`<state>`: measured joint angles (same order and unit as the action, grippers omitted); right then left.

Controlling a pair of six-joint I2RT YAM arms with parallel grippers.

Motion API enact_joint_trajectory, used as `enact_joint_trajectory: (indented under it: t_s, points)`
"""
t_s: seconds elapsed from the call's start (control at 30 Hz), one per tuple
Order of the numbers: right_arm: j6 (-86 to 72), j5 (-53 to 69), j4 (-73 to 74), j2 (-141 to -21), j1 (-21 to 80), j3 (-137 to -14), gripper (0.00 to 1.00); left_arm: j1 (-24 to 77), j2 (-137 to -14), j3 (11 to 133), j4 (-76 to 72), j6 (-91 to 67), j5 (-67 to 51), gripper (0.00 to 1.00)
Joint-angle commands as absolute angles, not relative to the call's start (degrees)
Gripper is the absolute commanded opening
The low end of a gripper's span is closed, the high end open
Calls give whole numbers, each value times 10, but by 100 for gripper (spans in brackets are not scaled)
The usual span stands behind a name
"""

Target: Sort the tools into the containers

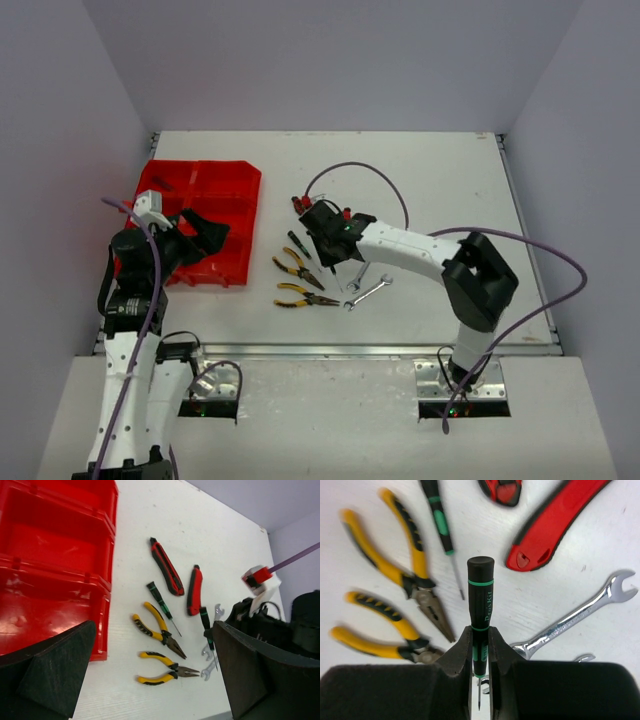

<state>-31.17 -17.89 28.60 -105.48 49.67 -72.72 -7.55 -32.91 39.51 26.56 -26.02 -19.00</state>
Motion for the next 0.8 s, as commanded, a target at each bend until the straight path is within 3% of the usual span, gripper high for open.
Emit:
enact_joint_trajectory:
  t_s: [0.0,0.07,0.17,0.23,0.37,0.5,0.7,0.77]
  points:
    - [-274,-128,214,-960,498,-691,3,-71,-344,355,169,-312,-317,100]
    - [-238,-24,122,-911,499,-626,1,-71,-351,318,64,-396,-406,100]
    - [-233,164,-38,-826,499,-546,2,-50,-363,256,-69,-491,-454,100]
    - [-255,215,-106,-777,499,-509,2,-27,-373,248,-108,-523,-451,100]
    - [-270,263,-125,-765,502,-515,3,47,-378,252,-136,-532,-411,95]
    - [-280,258,-136,-764,503,-520,3,83,-390,253,-139,-529,-393,78]
    - [-292,284,-136,-785,503,-550,4,116,-401,239,-187,-542,-403,70]
    - [-299,295,-153,-787,503,-552,4,132,-404,242,-196,-538,-398,59]
